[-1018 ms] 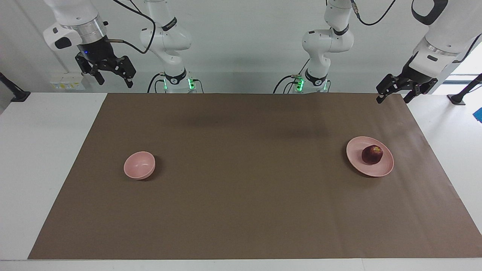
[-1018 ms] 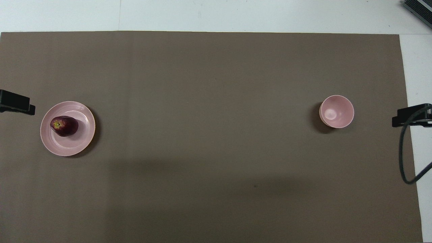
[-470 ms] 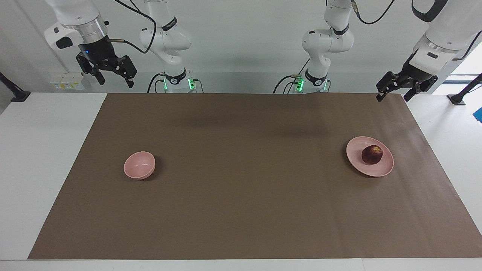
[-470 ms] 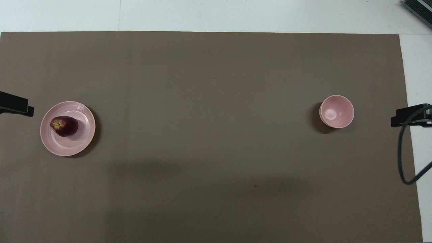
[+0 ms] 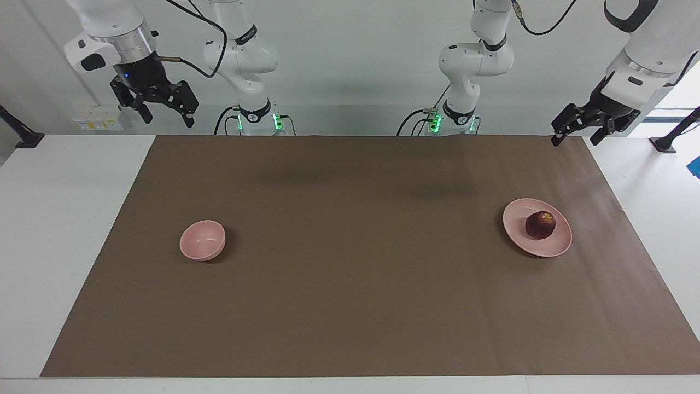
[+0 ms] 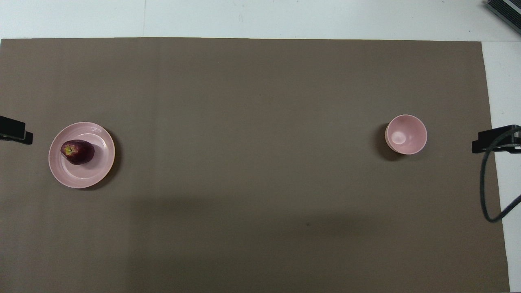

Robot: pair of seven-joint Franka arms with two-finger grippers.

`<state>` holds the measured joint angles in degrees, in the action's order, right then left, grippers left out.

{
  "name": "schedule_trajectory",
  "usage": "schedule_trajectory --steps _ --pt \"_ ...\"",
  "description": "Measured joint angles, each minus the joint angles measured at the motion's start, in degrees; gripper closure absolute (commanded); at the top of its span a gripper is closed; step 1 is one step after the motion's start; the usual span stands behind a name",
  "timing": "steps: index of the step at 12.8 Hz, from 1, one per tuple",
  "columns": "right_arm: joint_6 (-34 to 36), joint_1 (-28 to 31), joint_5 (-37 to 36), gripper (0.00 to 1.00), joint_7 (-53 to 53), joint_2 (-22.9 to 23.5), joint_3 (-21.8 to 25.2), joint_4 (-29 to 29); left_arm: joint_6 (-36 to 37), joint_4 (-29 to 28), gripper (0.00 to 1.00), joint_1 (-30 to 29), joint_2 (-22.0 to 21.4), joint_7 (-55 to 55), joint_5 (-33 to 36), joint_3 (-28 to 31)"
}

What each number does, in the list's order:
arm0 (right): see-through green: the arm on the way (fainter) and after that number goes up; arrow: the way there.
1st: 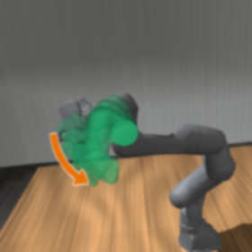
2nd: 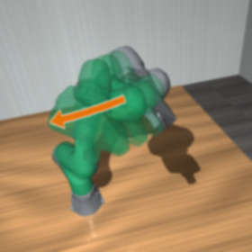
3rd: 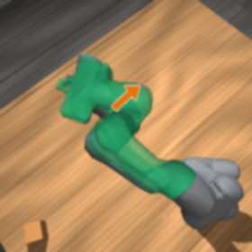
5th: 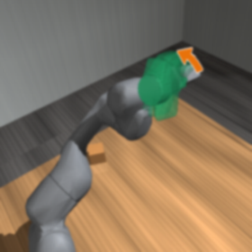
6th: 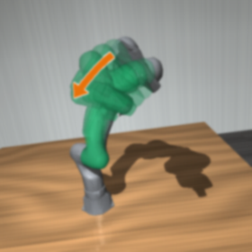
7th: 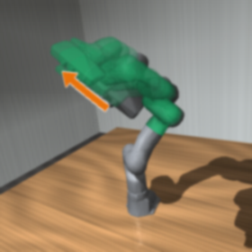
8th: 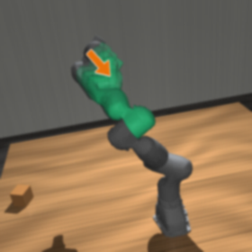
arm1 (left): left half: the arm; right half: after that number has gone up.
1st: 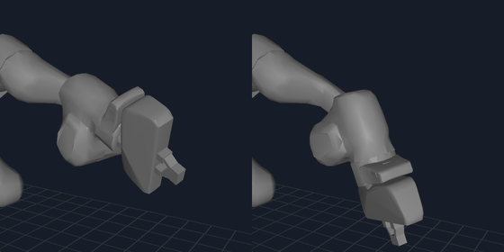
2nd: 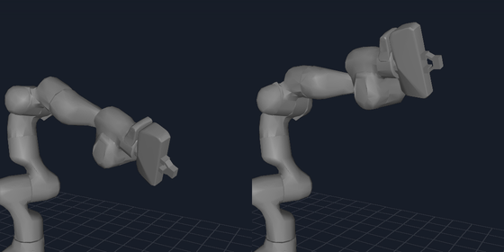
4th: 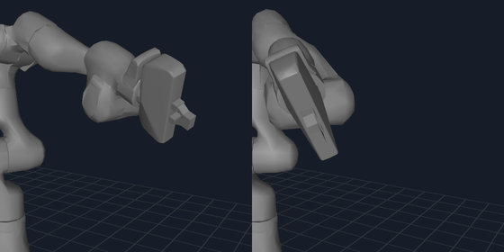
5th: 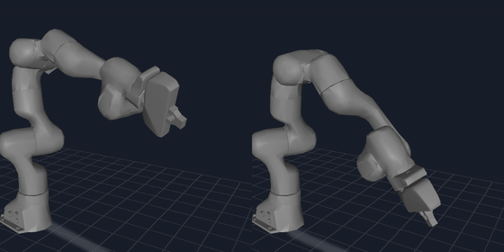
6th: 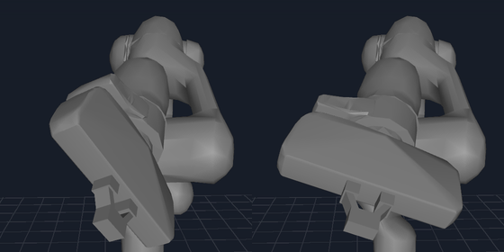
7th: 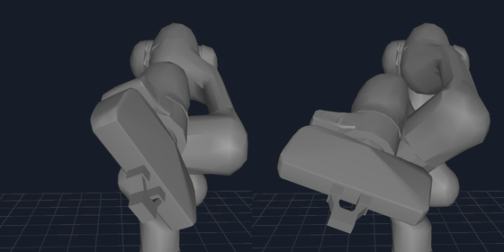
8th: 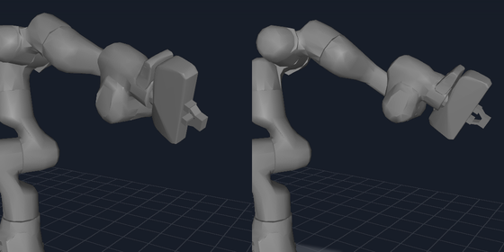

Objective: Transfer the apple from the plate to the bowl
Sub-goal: 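Lower the left gripper onto the red apple on the plate and grasp it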

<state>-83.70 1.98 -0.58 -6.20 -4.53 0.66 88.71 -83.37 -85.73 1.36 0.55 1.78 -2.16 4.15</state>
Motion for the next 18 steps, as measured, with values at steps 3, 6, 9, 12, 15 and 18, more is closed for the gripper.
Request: schedule_trajectory --steps 3,6,9,12,15,18 --pt "0.0 0.9 0.0 0.00 0.0 0.0 0.5 0.0 0.0 -0.3 0.00 -2.2 0.0 0.0 0.0 0.1" --pt "0.0 0.8 0.0 0.00 0.0 0.0 0.5 0.1 -1.1 -3.2 0.00 -3.5 0.0 0.1 0.1 0.1" --pt "0.0 0.7 0.0 0.00 0.0 0.0 0.8 0.3 -9.3 -10.2 0.00 -3.5 0.0 0.1 0.1 0.0" --pt "0.0 -1.1 0.0 0.00 0.0 0.0 3.1 0.4 -20.0 -18.0 0.00 -3.7 0.1 0.1 0.1 0.1" --pt "0.0 -3.1 0.0 0.00 0.0 0.0 5.1 0.4 -29.9 -24.9 0.00 -4.6 0.8 0.1 0.1 0.1" --pt "0.0 -4.3 0.0 0.00 0.0 0.0 5.8 0.5 -37.0 -30.8 0.00 -5.6 2.5 0.1 0.1 0.2"
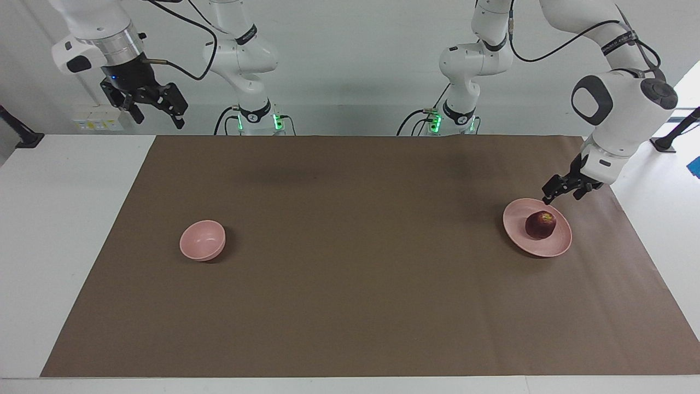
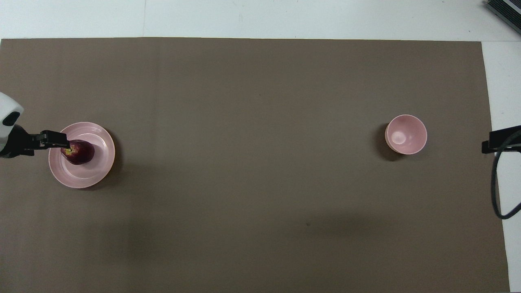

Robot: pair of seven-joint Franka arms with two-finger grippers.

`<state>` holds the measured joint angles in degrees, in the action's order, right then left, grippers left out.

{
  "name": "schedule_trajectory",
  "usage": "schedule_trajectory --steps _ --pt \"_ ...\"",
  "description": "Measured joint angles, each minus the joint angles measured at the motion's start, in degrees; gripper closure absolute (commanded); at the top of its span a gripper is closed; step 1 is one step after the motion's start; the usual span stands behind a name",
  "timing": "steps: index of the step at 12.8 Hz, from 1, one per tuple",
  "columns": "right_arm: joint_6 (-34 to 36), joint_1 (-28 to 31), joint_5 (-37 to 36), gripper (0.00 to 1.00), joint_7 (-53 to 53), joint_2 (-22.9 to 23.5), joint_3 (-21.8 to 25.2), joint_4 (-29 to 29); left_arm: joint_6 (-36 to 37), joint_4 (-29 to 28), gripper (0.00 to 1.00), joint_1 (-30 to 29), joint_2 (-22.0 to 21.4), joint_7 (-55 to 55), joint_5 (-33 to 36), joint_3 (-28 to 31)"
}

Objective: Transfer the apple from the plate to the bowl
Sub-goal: 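Lower the left gripper onto the red apple on the plate and grasp it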

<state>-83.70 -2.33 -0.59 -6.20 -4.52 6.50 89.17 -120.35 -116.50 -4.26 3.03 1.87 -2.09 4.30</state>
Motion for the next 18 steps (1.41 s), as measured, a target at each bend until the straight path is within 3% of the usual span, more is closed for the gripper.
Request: schedule_trajectory --steps 10,17,18 --pt "0.0 -1.0 0.2 0.00 0.0 -0.1 0.0 0.0 -18.1 -7.2 0.00 0.0 5.6 -0.2 0.0 -0.3" --pt "0.2 -1.0 0.2 0.00 0.0 -0.1 0.0 0.0 -19.3 -7.3 0.00 0.3 7.2 -2.5 0.0 -0.9" --pt "0.2 -1.0 0.2 0.00 0.1 -0.1 0.0 0.0 -19.3 -7.3 0.14 0.3 7.2 -2.8 0.0 -1.0"
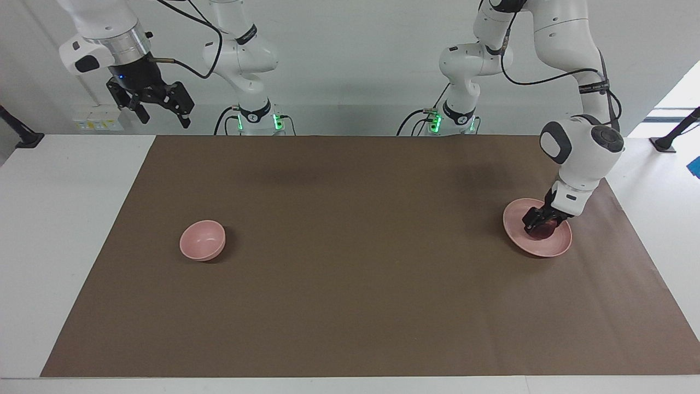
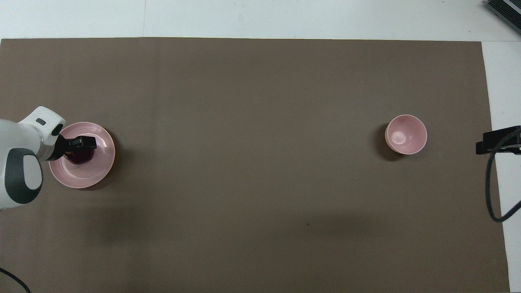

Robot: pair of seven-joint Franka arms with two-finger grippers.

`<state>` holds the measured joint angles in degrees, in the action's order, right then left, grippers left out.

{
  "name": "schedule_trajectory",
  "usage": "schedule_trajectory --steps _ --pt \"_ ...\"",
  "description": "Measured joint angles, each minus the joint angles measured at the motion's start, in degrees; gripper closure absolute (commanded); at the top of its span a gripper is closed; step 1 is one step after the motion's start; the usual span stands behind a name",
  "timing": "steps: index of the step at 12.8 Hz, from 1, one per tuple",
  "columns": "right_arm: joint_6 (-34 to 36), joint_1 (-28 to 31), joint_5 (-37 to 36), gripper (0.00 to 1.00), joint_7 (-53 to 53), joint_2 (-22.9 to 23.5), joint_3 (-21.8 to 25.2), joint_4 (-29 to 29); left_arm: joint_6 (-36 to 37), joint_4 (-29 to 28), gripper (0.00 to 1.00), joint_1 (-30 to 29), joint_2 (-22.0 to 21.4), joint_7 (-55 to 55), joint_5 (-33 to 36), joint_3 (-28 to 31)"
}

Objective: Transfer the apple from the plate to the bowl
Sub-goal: 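Lower the left gripper onto the red apple on the plate and grasp it, then lift the apple with the left gripper while the right gripper reaches forward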

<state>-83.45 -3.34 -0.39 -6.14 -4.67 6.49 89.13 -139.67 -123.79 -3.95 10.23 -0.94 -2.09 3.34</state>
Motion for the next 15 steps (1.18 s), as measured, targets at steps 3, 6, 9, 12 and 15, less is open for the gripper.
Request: schedule_trajectory --steps 3,6,9,12,15 --pt "0.1 -0.6 1.7 0.00 0.8 0.0 -0.5 0.0 1.0 0.1 0.85 0.1 -0.2 -1.6 0.0 0.0" --pt "0.1 -2.3 4.0 0.00 0.8 -0.1 -0.8 0.3 5.8 1.2 1.00 0.7 -0.3 -4.6 0.0 0.0" --pt "-0.8 -2.3 8.3 0.00 2.4 -0.1 -0.7 1.9 16.2 6.4 1.00 0.7 -0.3 -5.4 0.0 -0.1" --pt "-5.9 -2.5 14.8 0.00 3.9 0.1 -0.8 4.1 26.8 12.7 1.00 1.4 -0.2 -5.7 0.0 -0.6" --pt "-8.2 -3.7 20.1 0.00 5.8 0.9 -0.8 4.7 38.6 18.9 1.00 5.4 -0.2 -10.1 -1.1 -1.0"
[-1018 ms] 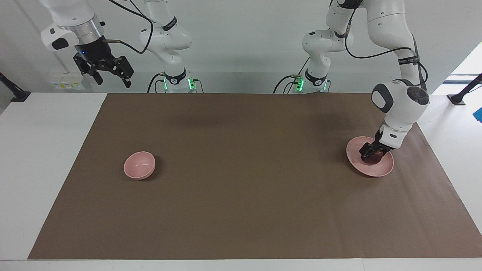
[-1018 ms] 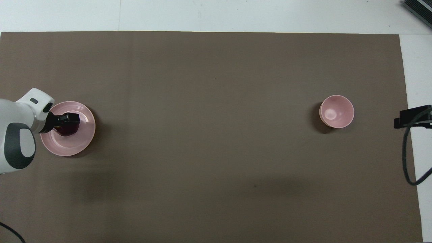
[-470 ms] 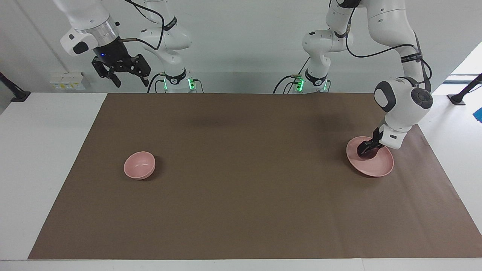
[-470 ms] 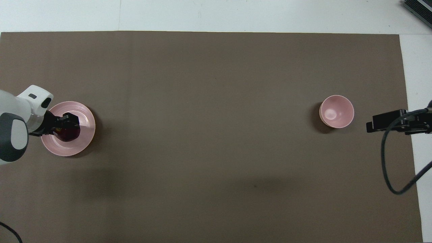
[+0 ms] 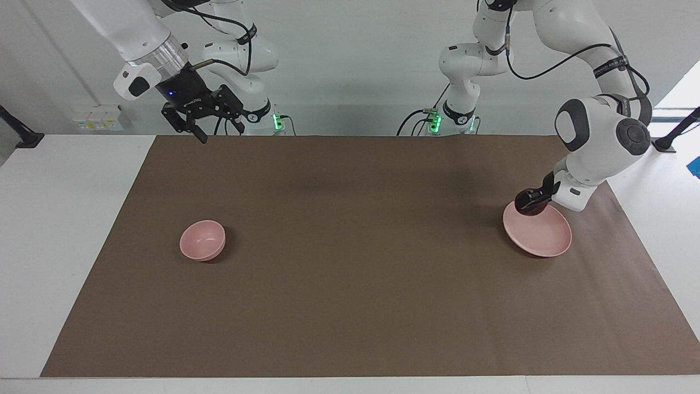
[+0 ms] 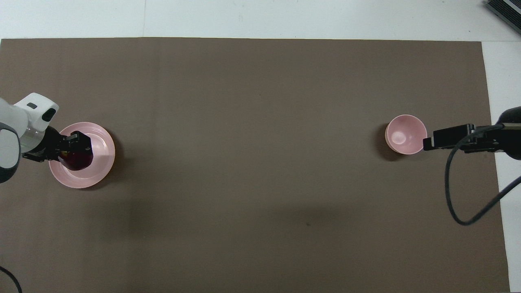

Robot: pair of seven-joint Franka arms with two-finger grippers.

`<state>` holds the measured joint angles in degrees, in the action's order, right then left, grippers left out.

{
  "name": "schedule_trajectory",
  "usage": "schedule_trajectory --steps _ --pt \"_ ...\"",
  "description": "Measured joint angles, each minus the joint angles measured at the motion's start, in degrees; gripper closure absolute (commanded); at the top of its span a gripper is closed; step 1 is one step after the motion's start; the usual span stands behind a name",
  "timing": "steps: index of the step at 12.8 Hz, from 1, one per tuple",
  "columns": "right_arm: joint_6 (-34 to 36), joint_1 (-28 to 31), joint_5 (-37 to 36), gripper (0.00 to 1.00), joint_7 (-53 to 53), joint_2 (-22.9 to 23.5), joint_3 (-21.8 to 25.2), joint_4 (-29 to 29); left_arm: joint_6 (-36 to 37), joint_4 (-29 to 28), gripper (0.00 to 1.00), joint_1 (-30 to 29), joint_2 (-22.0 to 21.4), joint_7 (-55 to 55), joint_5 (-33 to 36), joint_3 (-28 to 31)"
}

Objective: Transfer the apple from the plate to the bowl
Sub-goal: 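Lift the apple with the left gripper while the right gripper reaches forward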

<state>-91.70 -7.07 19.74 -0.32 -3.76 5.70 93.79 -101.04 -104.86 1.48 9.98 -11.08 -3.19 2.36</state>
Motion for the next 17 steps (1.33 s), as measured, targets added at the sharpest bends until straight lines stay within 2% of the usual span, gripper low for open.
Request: schedule_trajectory --steps 3,9,11,14,17 --pt "-3.2 -1.0 5.8 0.00 3.1 1.4 -0.1 0.5 4.3 1.9 1.00 4.1 0.0 -9.0 -8.3 -0.3" --pt "-6.7 -0.1 26.4 0.00 9.9 2.4 0.4 6.7 4.2 2.3 1.00 12.4 0.5 -26.4 -30.2 -0.6" --pt "-7.7 0.0 29.9 0.00 10.7 2.2 0.4 8.3 3.4 3.3 1.00 15.4 0.8 -29.7 -36.7 -0.6" --pt "-7.7 0.0 33.4 0.00 15.7 1.2 0.4 11.4 -2.7 3.9 1.00 20.2 1.1 -36.8 -44.4 -1.2" --pt "-7.7 -0.1 34.9 0.00 20.6 1.1 0.3 14.8 -4.7 4.1 1.00 21.4 1.5 -40.2 -52.8 -4.4"
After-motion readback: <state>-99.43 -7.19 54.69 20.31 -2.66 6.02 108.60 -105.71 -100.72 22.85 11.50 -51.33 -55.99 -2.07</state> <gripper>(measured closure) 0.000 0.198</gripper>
